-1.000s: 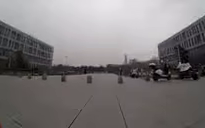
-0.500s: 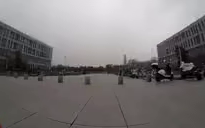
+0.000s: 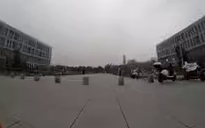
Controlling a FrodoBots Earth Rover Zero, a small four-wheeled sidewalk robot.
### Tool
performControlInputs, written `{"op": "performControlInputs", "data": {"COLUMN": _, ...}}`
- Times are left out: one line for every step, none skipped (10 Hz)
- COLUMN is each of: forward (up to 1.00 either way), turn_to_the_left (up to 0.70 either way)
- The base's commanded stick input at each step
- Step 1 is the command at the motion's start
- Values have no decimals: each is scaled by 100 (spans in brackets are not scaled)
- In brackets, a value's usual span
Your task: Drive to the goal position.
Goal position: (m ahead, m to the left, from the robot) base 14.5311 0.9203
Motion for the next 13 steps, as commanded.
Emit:
{"op": "performControlInputs", "data": {"forward": 70, "turn_to_the_left": 0}}
{"op": "performControlInputs", "data": {"forward": 70, "turn_to_the_left": 0}}
{"op": "performControlInputs", "data": {"forward": 70, "turn_to_the_left": 0}}
{"op": "performControlInputs", "data": {"forward": 70, "turn_to_the_left": 0}}
{"op": "performControlInputs", "data": {"forward": 70, "turn_to_the_left": 0}}
{"op": "performControlInputs", "data": {"forward": 70, "turn_to_the_left": 0}}
{"op": "performControlInputs", "data": {"forward": 70, "turn_to_the_left": 0}}
{"op": "performControlInputs", "data": {"forward": 70, "turn_to_the_left": 0}}
{"op": "performControlInputs", "data": {"forward": 70, "turn_to_the_left": 0}}
{"op": "performControlInputs", "data": {"forward": 70, "turn_to_the_left": 0}}
{"op": "performControlInputs", "data": {"forward": 70, "turn_to_the_left": 0}}
{"op": "performControlInputs", "data": {"forward": 70, "turn_to_the_left": 0}}
{"op": "performControlInputs", "data": {"forward": 70, "turn_to_the_left": 0}}
